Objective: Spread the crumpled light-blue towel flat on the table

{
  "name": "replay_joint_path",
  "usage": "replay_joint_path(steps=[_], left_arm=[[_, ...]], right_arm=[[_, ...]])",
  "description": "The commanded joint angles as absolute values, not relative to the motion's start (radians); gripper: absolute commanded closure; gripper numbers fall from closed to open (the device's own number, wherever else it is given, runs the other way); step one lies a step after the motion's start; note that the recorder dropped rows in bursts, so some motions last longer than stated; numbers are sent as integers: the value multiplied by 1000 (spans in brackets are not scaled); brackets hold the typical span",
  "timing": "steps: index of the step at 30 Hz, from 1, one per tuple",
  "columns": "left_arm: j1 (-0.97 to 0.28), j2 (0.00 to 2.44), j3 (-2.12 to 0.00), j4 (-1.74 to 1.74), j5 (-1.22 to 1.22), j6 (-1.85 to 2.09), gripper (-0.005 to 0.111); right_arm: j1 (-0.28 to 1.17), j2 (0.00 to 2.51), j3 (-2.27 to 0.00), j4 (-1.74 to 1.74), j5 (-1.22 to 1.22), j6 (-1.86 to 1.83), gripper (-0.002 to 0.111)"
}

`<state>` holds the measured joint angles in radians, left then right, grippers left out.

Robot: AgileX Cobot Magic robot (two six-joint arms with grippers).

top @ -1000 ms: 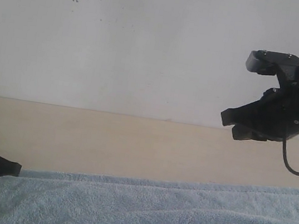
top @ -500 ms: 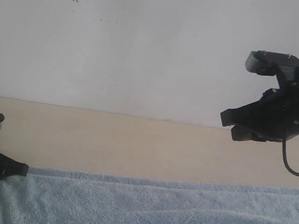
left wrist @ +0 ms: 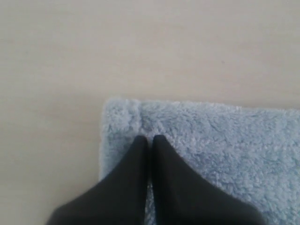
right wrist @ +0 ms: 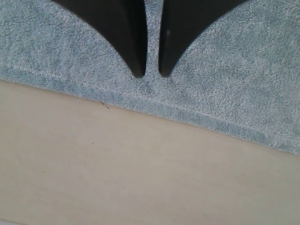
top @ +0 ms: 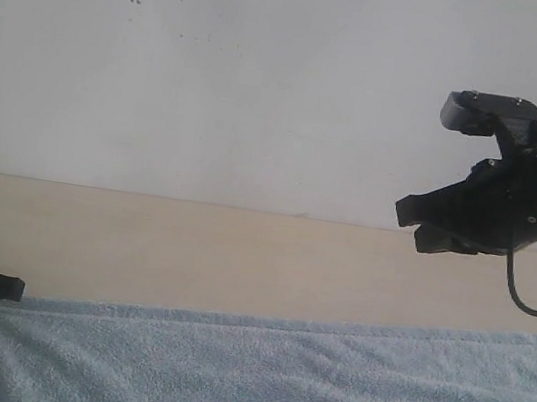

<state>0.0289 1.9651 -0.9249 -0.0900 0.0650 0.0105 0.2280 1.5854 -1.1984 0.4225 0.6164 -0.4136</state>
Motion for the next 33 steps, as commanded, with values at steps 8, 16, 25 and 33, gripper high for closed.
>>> replay_joint_path(steps=[8, 16, 25, 33], left_arm=[[-55, 1811, -966, -97, 69, -7, 103], [-209, 1668, -966, -97, 105, -7, 103], [-231, 1497, -888, -97, 103, -83, 103], [-265, 1275, -741, -100, 125, -136, 103]], right_arm=[[230, 1579, -1199, 423, 604, -456, 99], [230, 1579, -1197, 421, 604, -447, 99], [230, 1447, -956, 421, 367, -456, 99], [230, 1251, -667, 447, 159, -442, 99]])
